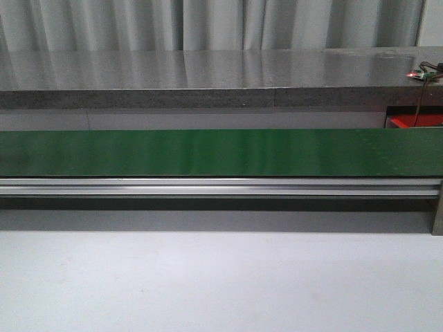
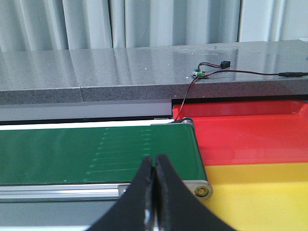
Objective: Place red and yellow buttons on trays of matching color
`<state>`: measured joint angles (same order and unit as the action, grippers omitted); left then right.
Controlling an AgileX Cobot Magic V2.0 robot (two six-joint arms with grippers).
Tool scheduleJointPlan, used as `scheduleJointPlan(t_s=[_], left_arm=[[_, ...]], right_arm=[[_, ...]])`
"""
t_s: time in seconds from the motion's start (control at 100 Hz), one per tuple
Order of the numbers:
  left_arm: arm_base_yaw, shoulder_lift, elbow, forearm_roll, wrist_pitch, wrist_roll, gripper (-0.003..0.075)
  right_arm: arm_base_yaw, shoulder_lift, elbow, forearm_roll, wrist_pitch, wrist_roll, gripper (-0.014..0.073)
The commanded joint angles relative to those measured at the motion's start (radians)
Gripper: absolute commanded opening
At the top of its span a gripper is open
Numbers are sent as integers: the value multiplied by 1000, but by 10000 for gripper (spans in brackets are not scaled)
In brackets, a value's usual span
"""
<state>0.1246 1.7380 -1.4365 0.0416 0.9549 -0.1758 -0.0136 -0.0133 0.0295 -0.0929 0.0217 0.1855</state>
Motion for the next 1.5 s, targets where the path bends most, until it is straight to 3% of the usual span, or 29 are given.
scheduleJointPlan(t_s=[0.0,0.18,0.37,0.51,0.8,1.04,1.18,1.49], left_arm=[[-8,-28,-38,-8,-28,2,218],[-8,-22,-42,-11,-28,6,253],[-8,-22,-44,-27,-28,15,459],[-8,-22,-81,-116,-28,87,542],[-6,-61,-207,-127,-20,89,547],[32,-70,-258,13,51,89,547],[100,-59,-258,33,79,115,547],[287,15,-258,-119,99,198,547]], right_arm=[[-8,-16,-18,-13,-75,-2,-72],[-8,-16,-18,-13,-75,-2,-72],[-8,-16,-18,-13,-75,-2,-72],[-8,-16,-18,-13,-75,-2,-72],[-8,-16,-18,-13,-75,-2,-72],[-8,-16,-18,-13,-75,-2,-72],[-8,-16,-18,-13,-75,-2,-72],[-8,-16,-18,-13,-75,-2,-72]])
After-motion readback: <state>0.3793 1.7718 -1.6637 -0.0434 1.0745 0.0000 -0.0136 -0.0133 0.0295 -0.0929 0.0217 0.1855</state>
